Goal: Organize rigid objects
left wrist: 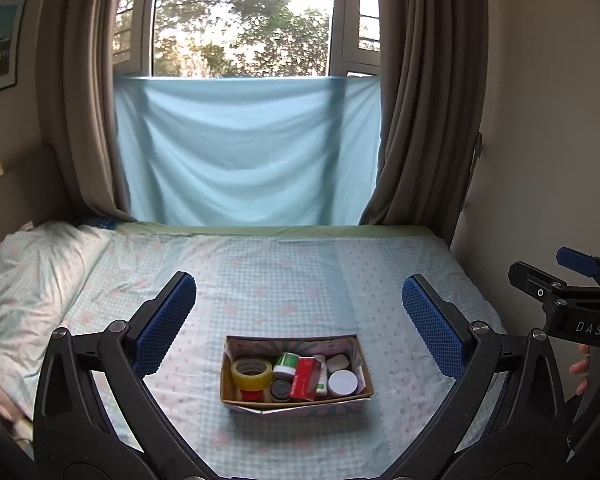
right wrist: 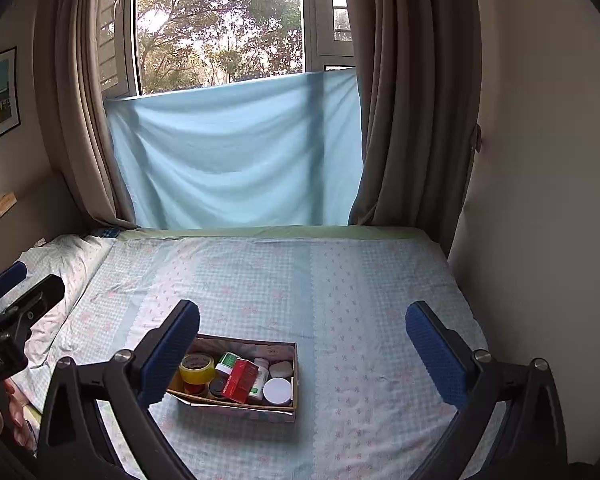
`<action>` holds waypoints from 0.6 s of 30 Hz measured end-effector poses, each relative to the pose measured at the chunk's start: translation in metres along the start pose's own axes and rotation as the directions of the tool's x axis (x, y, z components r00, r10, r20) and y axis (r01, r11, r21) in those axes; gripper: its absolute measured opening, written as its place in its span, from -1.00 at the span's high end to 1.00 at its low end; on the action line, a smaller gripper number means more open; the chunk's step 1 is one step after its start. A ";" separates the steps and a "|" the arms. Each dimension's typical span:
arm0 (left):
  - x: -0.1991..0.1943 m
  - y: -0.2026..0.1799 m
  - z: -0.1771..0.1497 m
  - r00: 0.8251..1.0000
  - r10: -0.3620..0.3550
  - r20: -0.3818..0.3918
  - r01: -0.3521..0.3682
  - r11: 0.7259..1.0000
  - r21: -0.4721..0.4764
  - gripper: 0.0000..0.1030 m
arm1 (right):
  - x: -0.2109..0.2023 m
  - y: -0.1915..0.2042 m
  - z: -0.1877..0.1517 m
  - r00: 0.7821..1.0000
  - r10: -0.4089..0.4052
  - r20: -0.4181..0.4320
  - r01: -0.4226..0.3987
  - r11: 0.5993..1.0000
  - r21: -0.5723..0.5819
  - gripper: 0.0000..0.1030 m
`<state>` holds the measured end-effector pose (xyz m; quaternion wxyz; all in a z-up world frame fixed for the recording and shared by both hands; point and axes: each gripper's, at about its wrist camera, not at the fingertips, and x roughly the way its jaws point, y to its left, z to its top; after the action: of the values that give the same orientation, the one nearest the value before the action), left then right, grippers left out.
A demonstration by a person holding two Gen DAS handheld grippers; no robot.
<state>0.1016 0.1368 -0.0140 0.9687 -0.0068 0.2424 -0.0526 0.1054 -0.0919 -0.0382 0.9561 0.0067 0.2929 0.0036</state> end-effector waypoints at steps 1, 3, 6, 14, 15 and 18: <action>-0.001 -0.004 0.000 1.000 -0.001 0.005 0.001 1.000 0.002 -0.99 | -0.003 -0.003 -0.001 1.000 0.003 0.004 -0.003 1.000 0.002 -1.00; -0.002 -0.011 0.000 1.000 -0.003 0.010 0.003 1.000 0.003 -0.99 | -0.005 -0.008 -0.004 1.000 0.000 0.011 0.000 1.000 0.003 -0.99; -0.003 -0.017 -0.001 1.000 -0.007 0.013 0.007 1.000 0.000 -0.99 | -0.008 -0.015 -0.006 1.000 0.000 0.011 0.000 1.000 0.001 -0.99; -0.005 -0.027 -0.006 1.000 -0.011 0.017 0.010 1.000 0.012 -0.99 | -0.013 -0.027 -0.005 1.000 -0.013 0.022 0.012 1.000 0.016 -0.99; -0.005 -0.028 -0.006 1.000 -0.012 0.018 0.012 1.000 0.014 -0.99 | -0.014 -0.028 -0.005 1.000 -0.016 0.025 0.016 1.000 0.017 -1.00; -0.007 -0.031 -0.005 1.000 -0.019 0.021 0.019 1.000 0.017 -0.99 | -0.016 -0.028 -0.006 0.999 -0.027 0.030 0.026 0.999 0.022 -0.99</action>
<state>0.0904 0.1071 -0.0143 0.9707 -0.0017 0.2318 -0.0638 0.0891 -0.1197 -0.0346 0.9602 0.0131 0.2786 -0.0124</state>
